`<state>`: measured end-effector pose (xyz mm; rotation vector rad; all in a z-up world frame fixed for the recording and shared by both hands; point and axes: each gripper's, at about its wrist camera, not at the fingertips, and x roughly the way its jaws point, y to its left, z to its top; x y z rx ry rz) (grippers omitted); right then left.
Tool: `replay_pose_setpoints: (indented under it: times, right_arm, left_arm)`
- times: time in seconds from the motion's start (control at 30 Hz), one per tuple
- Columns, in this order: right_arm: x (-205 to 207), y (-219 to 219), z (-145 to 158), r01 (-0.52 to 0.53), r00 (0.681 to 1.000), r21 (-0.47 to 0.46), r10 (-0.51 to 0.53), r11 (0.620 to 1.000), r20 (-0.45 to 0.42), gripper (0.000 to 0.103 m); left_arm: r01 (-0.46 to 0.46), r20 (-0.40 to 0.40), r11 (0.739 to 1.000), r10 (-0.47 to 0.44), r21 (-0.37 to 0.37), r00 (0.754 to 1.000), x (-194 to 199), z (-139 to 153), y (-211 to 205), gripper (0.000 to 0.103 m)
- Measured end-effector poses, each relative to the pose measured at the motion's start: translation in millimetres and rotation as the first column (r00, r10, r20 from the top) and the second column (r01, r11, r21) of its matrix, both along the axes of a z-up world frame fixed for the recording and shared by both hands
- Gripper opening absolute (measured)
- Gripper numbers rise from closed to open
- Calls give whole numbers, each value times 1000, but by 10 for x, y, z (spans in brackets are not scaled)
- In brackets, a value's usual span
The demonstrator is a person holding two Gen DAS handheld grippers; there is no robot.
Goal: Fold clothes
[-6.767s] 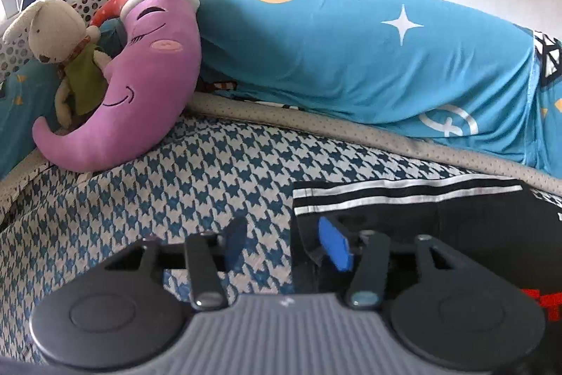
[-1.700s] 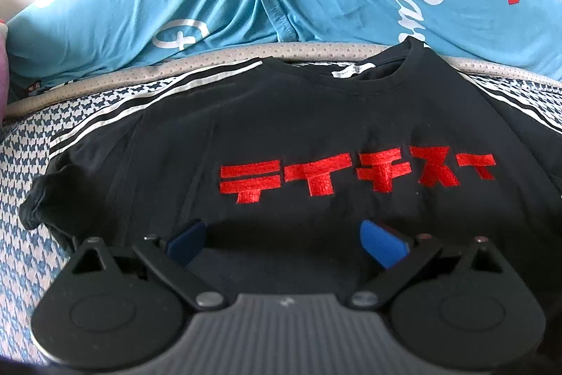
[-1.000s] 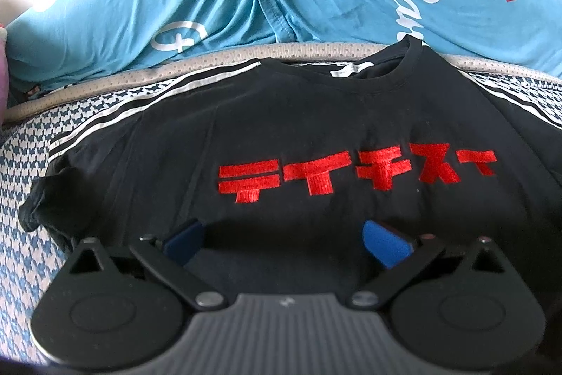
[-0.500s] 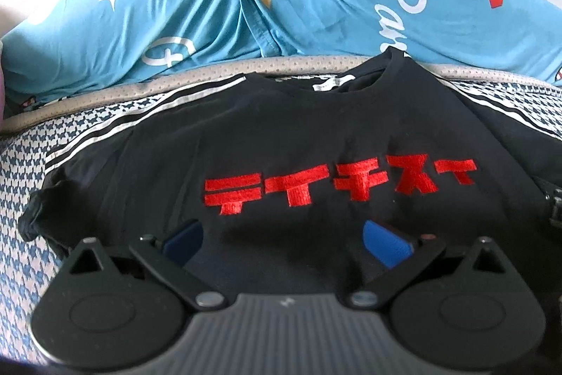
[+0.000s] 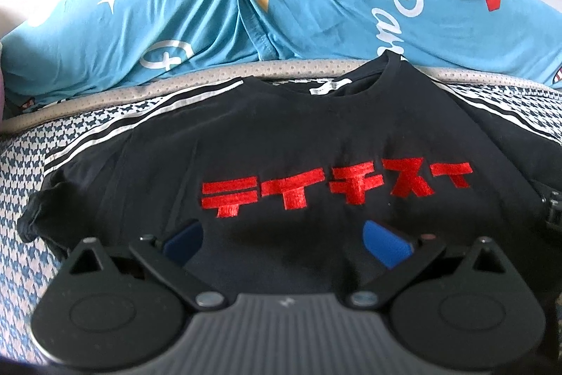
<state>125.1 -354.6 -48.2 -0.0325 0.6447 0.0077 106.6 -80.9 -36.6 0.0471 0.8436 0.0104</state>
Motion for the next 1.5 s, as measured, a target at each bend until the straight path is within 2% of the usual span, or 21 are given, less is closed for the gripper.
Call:
replay_pose_setpoints:
  times: [1.23, 1.5]
  right_arm:
    - [7, 2, 20, 9, 1000, 6, -9, 1000, 5, 103]
    - [7, 2, 20, 9, 1000, 7, -9, 1000, 5, 103]
  left_arm:
    - [-4, 35, 999, 5, -35, 999, -47, 111, -20, 102]
    - [15, 52, 997, -11, -72, 999, -254, 291, -13, 102]
